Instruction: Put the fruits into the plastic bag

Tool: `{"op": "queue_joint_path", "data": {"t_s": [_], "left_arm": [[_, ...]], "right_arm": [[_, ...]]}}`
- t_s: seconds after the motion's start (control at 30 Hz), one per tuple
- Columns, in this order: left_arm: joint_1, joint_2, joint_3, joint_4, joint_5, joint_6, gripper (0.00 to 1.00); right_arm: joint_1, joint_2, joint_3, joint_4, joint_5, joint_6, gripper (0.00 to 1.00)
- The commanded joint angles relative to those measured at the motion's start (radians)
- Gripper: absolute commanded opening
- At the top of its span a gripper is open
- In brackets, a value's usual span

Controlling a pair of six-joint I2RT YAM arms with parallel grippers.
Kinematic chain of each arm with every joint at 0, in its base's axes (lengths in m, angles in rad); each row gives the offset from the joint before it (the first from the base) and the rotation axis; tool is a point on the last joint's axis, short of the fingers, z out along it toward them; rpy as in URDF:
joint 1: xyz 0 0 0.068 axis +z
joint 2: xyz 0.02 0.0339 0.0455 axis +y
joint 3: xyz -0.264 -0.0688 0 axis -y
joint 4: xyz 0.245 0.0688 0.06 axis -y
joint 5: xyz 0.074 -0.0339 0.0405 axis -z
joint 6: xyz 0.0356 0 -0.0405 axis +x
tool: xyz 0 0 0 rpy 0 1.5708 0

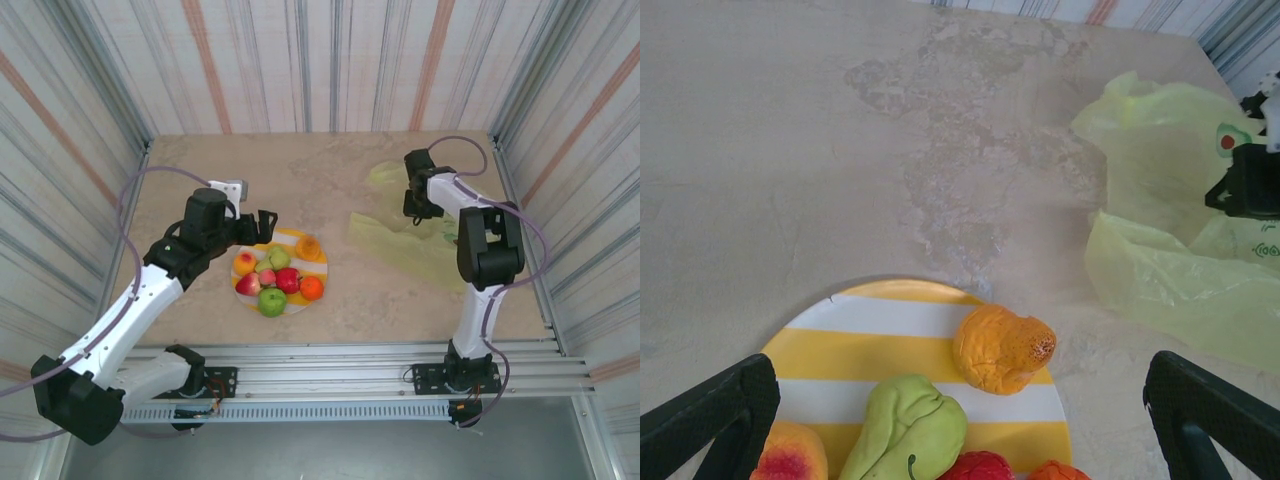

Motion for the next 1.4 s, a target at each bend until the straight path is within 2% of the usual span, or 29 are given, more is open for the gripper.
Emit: {"op": "queue_joint_path", "data": {"t_s": [0.0,0.1,0.2,0.27,0.4,0.63,0.73,0.83,1.03,1.1,1.2,1.3,1.37], "left_arm": [[-0.008,-0.022,-0.003,-0.018,-0.008,-0.004,0.99],[-0.008,-0.028,-0.004,-0.008,-0.006,0.0,0.99],[-0.013,-0.028,-0.006,0.022,-0.004,0.003,0.99],[-0.034,-0.024,-0.007,0.061,-0.015,0.021,0.99],[-0.106,0.019,0.007,0.155,-0.048,0.094,0.99],[-0.231,0.249,0.139,0.23,-0.008,0.301,0.99],[-0.286,0.362,0.208,0.246,-0.044,0.385,0.99],[-0.305,0.463,0.265,0.273,-0.098,0.436,0.99],[-0.33,0.627,0.355,0.285,-0.087,0.47,0.98],[-0.334,0.662,0.36,0.306,-0.09,0.445,0.95],[-0.333,0.699,0.36,0.335,-0.062,0.422,0.82],[-0.333,0.719,0.364,0.345,-0.083,0.415,0.58],[-0.332,0.705,0.379,0.306,-0.079,0.408,0.39]], "right_arm": [[0.007,-0.13,-0.043,0.017,-0.043,-0.097,0.0],[0.005,-0.239,-0.071,0.021,-0.152,-0.148,0.0],[0.005,-0.338,-0.092,0.017,-0.348,-0.207,0.0],[0.009,-0.393,-0.094,-0.004,-0.464,-0.241,0.0],[0.009,-0.46,-0.069,-0.055,-0.608,-0.294,0.0],[0.009,-0.507,0.016,-0.181,-0.673,-0.363,0.0],[0.01,-0.517,0.027,-0.196,-0.707,-0.364,0.0],[0.01,-0.53,0.02,-0.199,-0.723,-0.371,0.0],[0.01,-0.545,0.015,-0.199,-0.729,-0.364,0.0],[0.01,-0.552,0.011,-0.191,-0.727,-0.362,0.0],[0.01,-0.562,0.003,-0.172,-0.735,-0.364,0.0],[0.012,-0.567,0.004,-0.167,-0.728,-0.372,0.0],[0.018,-0.569,0.007,-0.17,-0.639,-0.375,0.0]]}}
